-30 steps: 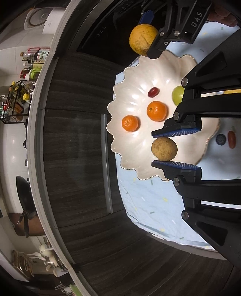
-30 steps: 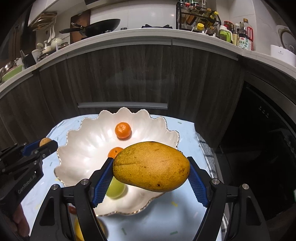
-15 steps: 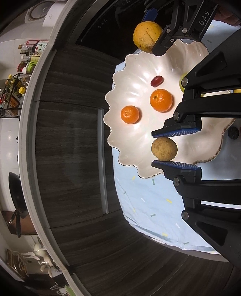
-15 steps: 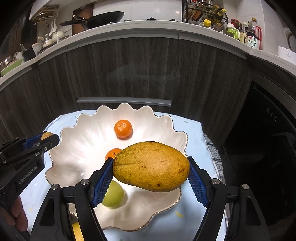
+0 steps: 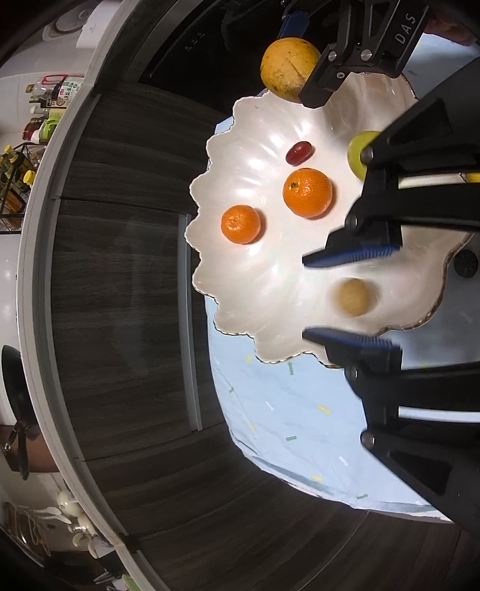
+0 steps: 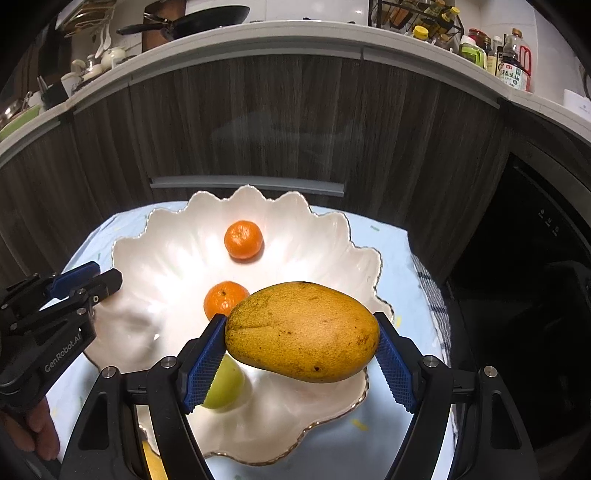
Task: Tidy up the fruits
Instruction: 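Open the left gripper to drop the brown fruit while the right drops the mango, then withdraw both open tools from the bowl toward the yellow pomelo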
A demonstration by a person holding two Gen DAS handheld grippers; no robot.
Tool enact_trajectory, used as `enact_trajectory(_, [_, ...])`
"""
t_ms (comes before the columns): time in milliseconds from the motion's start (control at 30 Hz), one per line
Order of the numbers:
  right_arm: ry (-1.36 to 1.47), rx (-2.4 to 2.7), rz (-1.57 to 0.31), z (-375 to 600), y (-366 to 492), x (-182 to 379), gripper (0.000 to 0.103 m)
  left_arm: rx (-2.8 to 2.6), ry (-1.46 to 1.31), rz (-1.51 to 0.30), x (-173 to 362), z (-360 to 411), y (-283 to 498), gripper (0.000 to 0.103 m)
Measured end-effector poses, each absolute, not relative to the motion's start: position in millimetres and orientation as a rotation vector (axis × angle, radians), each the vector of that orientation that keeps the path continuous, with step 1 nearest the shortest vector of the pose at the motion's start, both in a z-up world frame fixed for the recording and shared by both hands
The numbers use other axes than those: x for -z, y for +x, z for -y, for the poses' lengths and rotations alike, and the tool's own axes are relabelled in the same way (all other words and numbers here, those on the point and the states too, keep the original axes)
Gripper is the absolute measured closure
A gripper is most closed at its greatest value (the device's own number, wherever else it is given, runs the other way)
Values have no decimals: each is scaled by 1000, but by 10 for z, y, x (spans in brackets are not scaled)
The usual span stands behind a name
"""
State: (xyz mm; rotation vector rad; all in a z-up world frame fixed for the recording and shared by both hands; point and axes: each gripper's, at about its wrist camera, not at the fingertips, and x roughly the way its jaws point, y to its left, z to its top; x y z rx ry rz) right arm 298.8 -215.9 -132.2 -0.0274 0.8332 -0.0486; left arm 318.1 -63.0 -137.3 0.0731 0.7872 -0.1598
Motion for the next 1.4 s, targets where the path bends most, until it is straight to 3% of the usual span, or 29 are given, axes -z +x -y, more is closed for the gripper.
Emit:
enact_trajectory(100, [-19,49,-866,2168,3003,1371,25,152,75,-787,1379,620,3176,47])
enact_trajectory(200, [-10,60,-864,2181,2995,1355,23,151,69,-794,1380,607,3168,42])
enact_trajectory(267, [-20,69,-846,2175,2979,1316,16,150,65,-792,1374,599,3150,39])
enact_trajectory(1400, [-17,90,-747,1994,2131,786,16,144,65,-700,832,374,2268,35])
